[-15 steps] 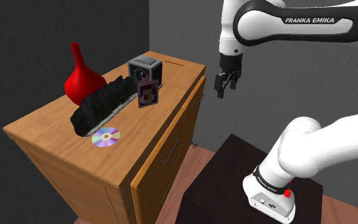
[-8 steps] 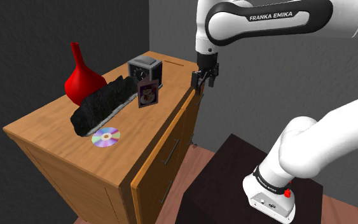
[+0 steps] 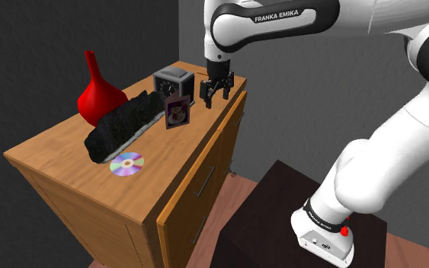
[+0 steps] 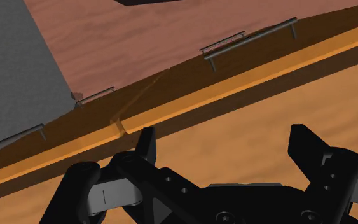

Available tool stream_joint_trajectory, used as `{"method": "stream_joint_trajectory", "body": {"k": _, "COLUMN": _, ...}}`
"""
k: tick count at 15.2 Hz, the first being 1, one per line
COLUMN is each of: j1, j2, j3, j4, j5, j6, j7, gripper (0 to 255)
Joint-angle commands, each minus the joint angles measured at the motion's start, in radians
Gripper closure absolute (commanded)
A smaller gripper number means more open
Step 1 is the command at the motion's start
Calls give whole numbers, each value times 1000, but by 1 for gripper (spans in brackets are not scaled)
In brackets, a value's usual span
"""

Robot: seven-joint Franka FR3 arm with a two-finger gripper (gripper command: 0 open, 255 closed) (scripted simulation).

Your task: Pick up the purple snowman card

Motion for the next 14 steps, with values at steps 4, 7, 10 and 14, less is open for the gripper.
{"method": "stream_joint_trajectory", "body": {"k": 4, "j1": 18, "j2": 175, "j3": 22, "j4": 180, "j5": -3, "j6": 26, "j7": 32, "gripper": 0}}
{"method": "stream_joint_trajectory", "body": {"k": 7, "j1": 30, "j2": 281, "j3": 32, "j4": 305, "j5": -9, "j6": 25, "j7": 48, "gripper": 0}}
{"method": "stream_joint_trajectory", "body": {"k": 10, "j1": 43, "j2": 391, "j3": 40, "j4": 445, "j5": -19, "j6": 12, "j7": 62, "gripper": 0}}
{"method": "stream_joint_trajectory", "body": {"k": 14, "j1": 66, "j2": 552, "j3": 46, "j4": 671, "j5": -33, "j6": -28, "j7": 78, "gripper": 0}}
